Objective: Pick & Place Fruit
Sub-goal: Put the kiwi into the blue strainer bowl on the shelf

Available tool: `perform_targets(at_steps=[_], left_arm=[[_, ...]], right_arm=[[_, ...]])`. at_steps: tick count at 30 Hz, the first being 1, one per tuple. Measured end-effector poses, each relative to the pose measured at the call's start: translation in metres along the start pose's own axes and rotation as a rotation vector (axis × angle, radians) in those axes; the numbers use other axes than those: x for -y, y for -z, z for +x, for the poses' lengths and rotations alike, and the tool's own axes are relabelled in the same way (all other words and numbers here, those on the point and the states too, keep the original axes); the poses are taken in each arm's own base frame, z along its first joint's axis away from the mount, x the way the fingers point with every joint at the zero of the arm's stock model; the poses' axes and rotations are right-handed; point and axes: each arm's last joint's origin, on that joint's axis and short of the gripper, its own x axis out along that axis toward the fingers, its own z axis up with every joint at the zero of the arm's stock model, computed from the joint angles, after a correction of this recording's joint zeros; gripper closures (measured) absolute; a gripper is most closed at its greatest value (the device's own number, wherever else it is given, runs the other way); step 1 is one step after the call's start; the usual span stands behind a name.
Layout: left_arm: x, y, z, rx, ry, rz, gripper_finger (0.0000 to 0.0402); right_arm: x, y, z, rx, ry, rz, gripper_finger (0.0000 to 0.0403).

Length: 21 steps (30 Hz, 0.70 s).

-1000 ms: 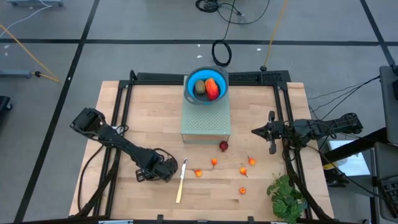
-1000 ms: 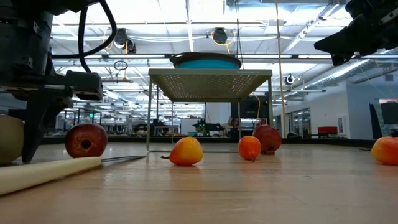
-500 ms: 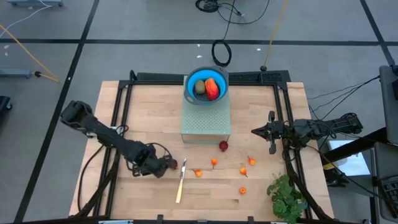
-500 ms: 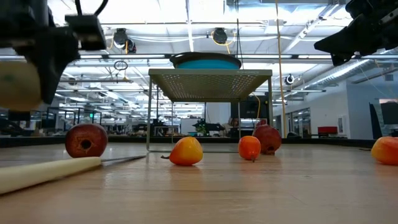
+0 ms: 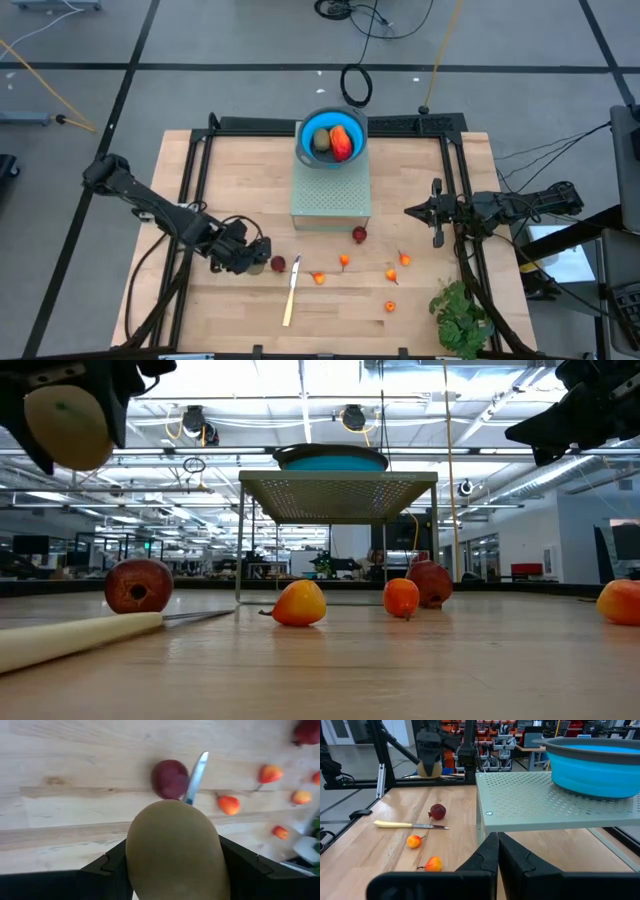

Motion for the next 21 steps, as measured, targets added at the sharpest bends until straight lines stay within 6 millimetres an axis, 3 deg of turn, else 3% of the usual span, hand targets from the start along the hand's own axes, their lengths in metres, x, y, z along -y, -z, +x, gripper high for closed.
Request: perform_targets(at_steps=[11, 21], left_arm=[[0.001, 0.000, -0.002, 0.021, 0.031, 0.082, 0.0175], [0.018, 0.003, -0.003, 0.217, 0.226, 0.754, 0.0174]], right_arm=[[0.000, 0.000, 0.000, 0.000, 0.000, 0.000, 0.0403], [0.000, 0.000, 0.000, 0.000, 0.000, 0.000, 0.0403]])
